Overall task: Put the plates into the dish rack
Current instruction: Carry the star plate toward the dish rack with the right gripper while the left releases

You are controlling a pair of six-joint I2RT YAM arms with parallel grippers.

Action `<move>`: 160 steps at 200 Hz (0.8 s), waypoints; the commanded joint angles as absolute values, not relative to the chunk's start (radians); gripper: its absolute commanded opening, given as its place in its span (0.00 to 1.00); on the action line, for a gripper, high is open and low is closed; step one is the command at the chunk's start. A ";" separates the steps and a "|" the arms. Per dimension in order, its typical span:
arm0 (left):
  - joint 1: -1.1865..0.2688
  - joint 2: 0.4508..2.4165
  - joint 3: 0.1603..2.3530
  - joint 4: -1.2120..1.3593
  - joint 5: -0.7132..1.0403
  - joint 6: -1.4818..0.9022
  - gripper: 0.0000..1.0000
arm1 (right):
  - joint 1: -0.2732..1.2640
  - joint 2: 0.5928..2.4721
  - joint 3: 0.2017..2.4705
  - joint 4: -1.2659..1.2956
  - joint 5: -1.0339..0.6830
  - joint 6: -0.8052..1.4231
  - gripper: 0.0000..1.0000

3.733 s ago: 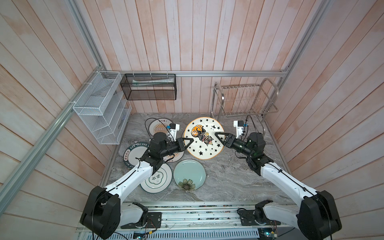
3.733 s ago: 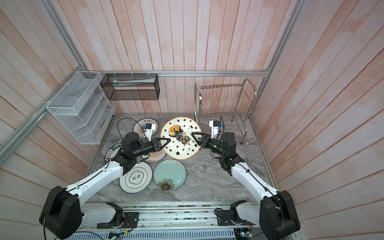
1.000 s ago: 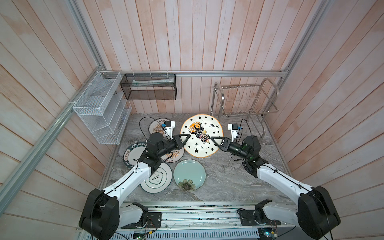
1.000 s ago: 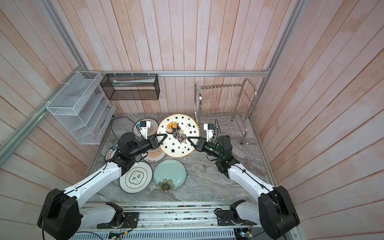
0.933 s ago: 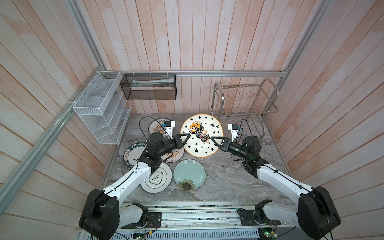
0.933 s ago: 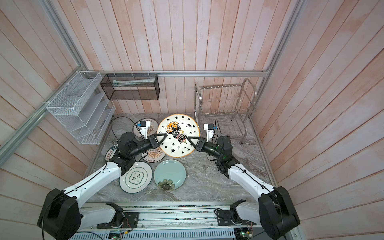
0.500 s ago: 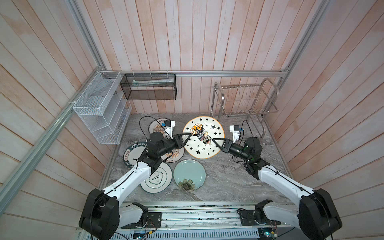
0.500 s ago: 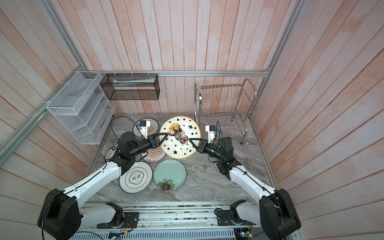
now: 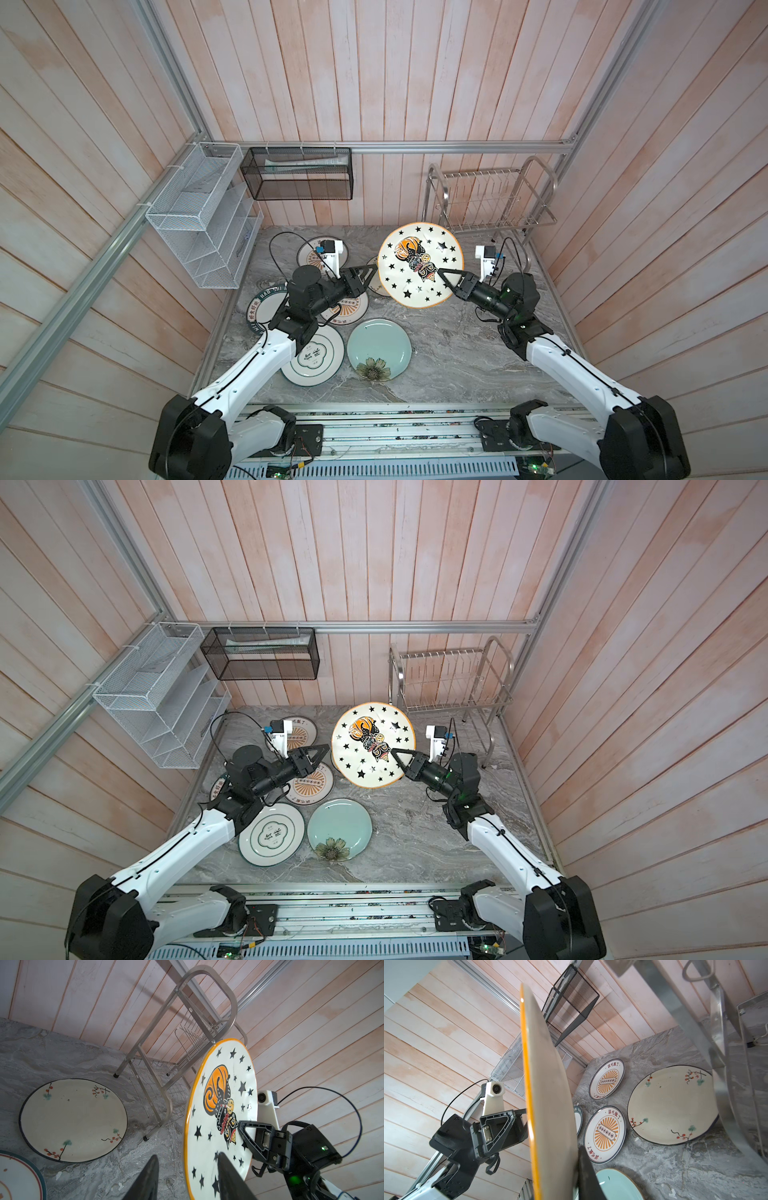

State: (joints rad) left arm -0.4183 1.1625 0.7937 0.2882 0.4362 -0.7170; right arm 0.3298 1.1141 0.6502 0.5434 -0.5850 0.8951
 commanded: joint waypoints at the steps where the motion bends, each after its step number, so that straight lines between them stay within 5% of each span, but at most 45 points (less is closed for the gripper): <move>1: -0.411 1.120 0.775 0.284 0.408 -0.680 0.47 | 0.285 1.075 0.768 0.672 -0.615 0.899 0.00; 160: -0.409 1.088 0.749 0.269 0.366 -0.690 0.49 | 0.087 1.090 1.104 0.531 -0.601 0.768 0.00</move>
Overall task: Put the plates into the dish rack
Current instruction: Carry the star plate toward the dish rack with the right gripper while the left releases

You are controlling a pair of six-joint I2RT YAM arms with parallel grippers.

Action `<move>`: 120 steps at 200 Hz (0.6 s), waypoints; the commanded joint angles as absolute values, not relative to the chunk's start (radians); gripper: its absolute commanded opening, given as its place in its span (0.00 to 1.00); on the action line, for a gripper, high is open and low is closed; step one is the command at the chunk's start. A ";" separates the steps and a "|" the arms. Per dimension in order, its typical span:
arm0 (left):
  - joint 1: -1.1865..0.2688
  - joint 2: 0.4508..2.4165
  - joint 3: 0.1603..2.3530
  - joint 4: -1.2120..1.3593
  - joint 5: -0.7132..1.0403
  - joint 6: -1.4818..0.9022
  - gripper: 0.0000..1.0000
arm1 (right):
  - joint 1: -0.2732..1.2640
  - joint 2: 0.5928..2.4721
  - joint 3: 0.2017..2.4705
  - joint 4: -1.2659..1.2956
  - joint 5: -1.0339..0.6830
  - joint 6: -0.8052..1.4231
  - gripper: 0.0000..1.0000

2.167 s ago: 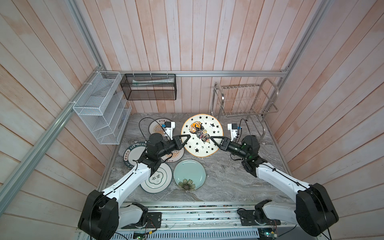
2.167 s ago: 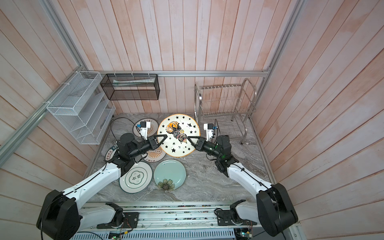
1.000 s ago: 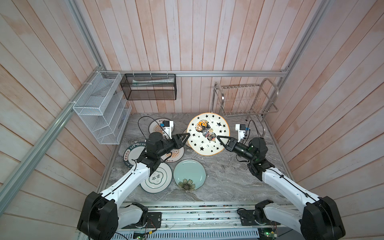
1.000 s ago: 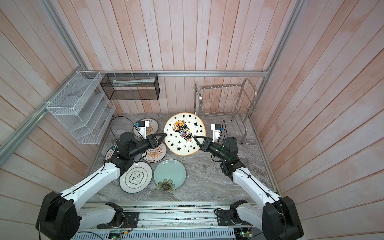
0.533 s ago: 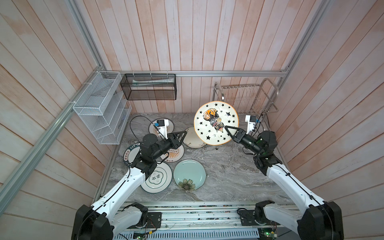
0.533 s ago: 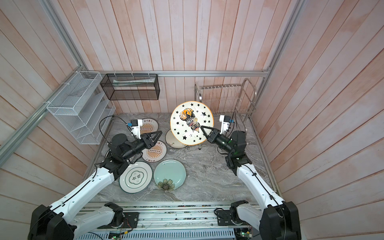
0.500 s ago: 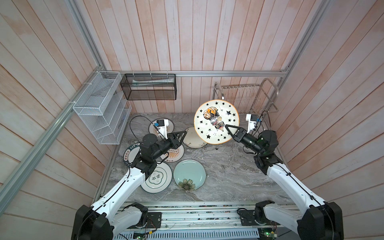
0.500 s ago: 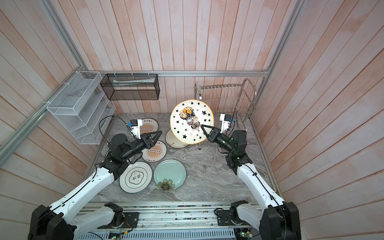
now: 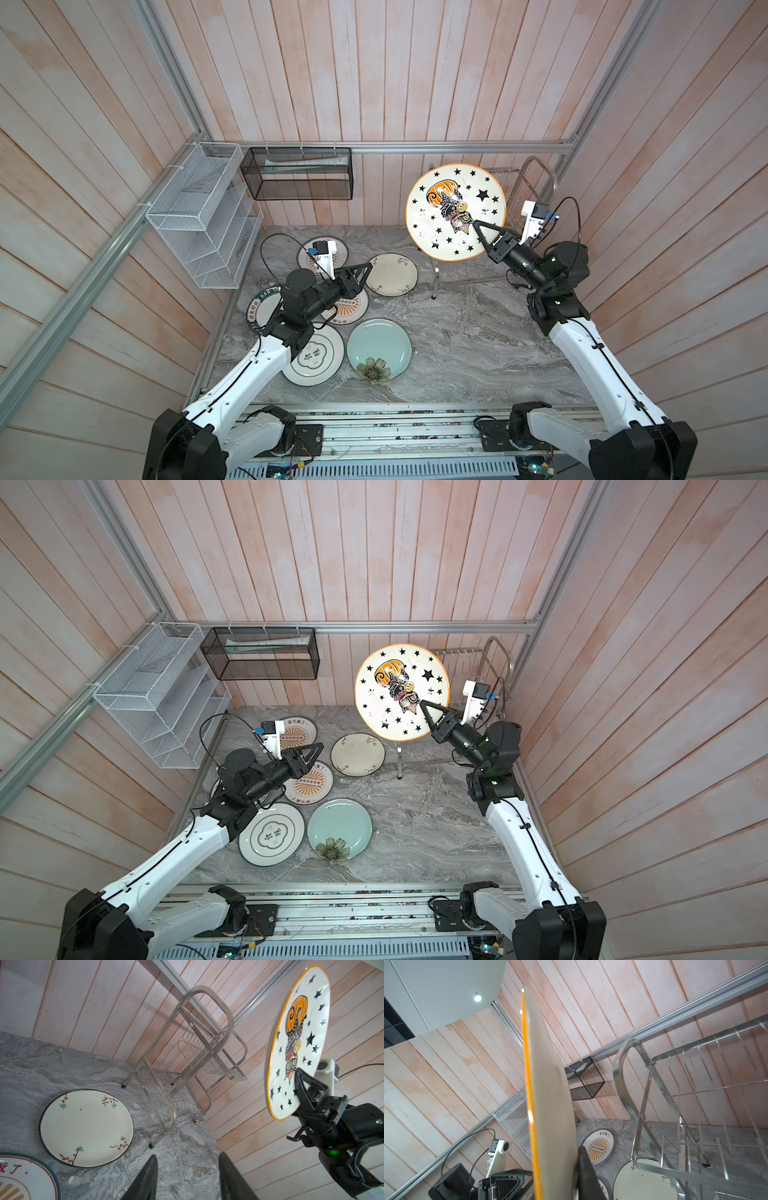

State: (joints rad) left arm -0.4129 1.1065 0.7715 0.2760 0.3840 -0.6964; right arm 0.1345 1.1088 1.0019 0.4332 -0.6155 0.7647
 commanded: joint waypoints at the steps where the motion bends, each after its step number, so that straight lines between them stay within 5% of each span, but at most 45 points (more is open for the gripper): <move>1: -0.409 1.087 0.748 0.269 0.365 -0.690 0.49 | 0.087 1.090 1.104 0.531 -0.601 0.768 0.00; 120: -0.409 1.068 0.730 0.268 0.368 -0.685 0.49 | -0.194 1.238 1.347 0.520 -0.603 0.746 0.00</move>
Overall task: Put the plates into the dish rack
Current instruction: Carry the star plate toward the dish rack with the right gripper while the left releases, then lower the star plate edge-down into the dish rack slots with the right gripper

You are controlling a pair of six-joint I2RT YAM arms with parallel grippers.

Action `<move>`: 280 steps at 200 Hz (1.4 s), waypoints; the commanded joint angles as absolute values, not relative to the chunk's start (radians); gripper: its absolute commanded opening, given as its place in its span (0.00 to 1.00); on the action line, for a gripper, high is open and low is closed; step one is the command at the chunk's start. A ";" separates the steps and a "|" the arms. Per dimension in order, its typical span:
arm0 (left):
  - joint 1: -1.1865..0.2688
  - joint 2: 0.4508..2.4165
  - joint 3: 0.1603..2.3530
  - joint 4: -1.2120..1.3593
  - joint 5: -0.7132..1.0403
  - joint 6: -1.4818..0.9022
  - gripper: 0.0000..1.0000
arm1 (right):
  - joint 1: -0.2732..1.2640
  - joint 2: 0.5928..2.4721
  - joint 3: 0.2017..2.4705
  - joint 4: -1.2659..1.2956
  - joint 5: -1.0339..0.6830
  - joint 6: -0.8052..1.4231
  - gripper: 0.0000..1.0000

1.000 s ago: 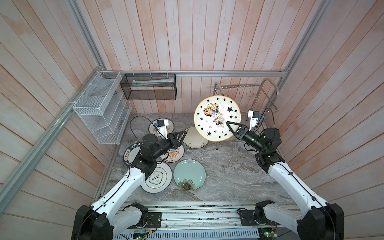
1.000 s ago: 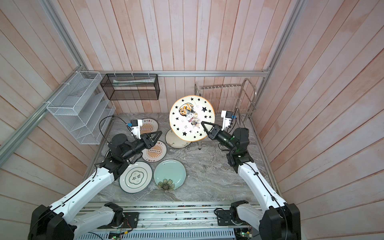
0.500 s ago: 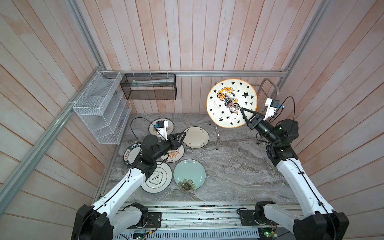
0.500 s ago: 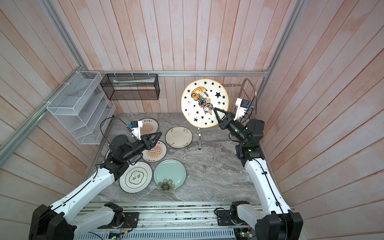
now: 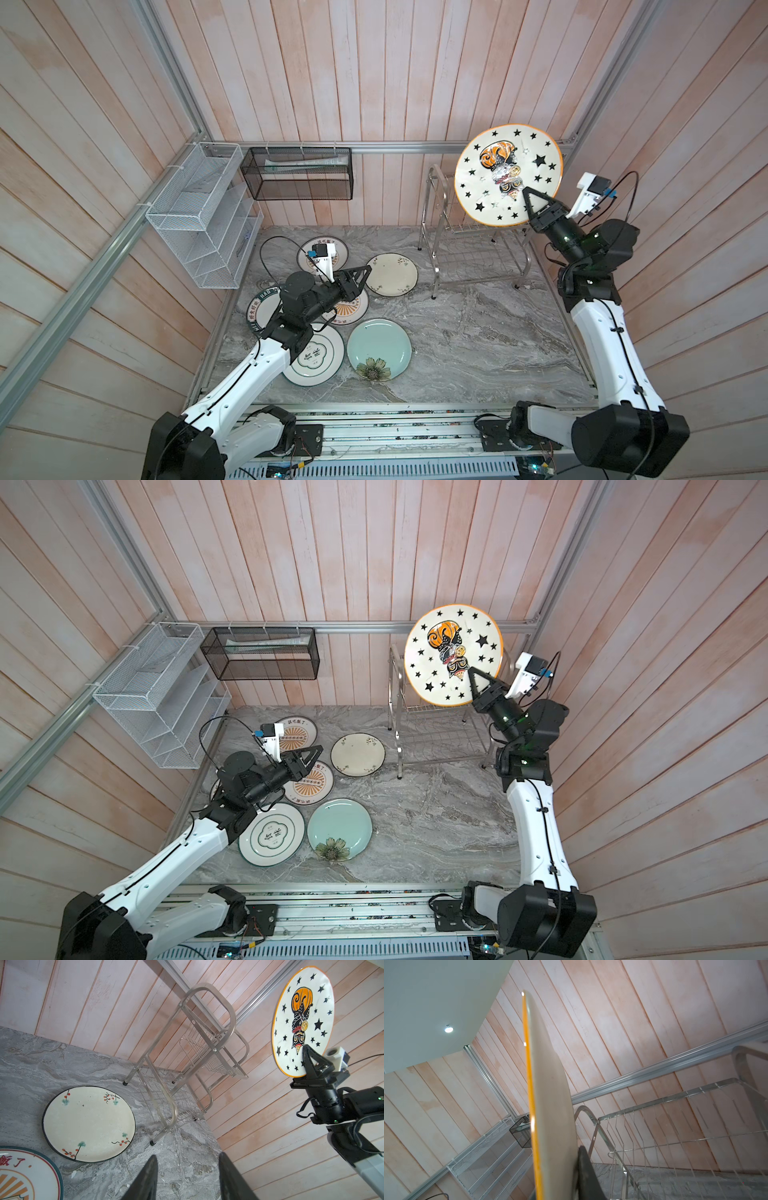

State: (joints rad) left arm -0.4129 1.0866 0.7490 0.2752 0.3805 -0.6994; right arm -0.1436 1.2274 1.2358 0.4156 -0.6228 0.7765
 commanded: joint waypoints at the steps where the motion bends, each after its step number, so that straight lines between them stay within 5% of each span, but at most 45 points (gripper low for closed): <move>1: -0.409 1.069 0.730 0.267 0.368 -0.685 0.49 | -0.194 1.240 1.351 0.519 -0.604 0.744 0.00; 76: -0.409 1.078 0.732 0.258 0.361 -0.654 0.49 | -0.288 1.364 1.495 0.455 -0.571 0.621 0.00; 280: -0.408 1.103 0.732 0.262 0.345 -0.658 0.48 | -0.238 1.606 1.747 0.282 -0.293 0.164 0.00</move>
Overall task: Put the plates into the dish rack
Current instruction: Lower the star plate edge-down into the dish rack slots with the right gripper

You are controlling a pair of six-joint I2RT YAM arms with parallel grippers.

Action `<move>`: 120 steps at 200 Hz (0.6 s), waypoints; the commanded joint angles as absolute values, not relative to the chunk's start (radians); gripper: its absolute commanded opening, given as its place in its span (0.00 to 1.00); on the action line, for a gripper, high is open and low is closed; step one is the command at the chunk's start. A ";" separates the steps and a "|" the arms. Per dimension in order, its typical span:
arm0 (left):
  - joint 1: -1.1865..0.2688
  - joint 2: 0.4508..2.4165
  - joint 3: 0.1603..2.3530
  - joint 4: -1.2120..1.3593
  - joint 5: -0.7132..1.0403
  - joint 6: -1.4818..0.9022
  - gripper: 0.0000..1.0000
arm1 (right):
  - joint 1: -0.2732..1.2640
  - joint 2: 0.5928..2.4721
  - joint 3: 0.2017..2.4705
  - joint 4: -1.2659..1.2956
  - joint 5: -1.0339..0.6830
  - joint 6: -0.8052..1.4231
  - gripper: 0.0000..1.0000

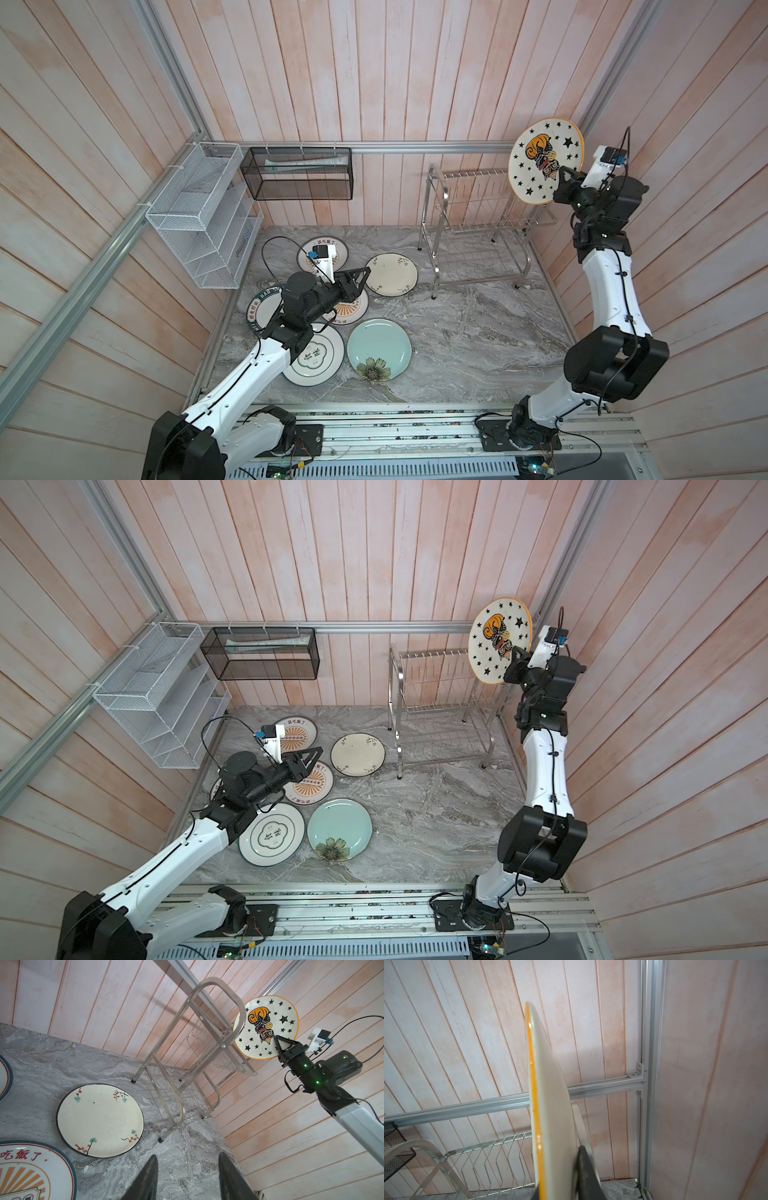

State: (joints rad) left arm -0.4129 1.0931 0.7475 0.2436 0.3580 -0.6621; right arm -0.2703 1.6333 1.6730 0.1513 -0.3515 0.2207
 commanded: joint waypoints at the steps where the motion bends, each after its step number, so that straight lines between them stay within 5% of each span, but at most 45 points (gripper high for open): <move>1: -0.409 1.103 0.732 0.262 0.346 -0.658 0.48 | -0.238 1.605 1.747 0.282 -0.291 0.163 0.00; 120: -0.409 1.091 0.717 0.273 0.342 -0.663 0.48 | -0.151 1.537 1.657 0.308 -0.065 -0.011 0.00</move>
State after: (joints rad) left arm -0.4129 1.0985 0.7334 0.2523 0.3569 -0.6624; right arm -0.1612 1.6230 1.6310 0.1482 -0.1108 0.0277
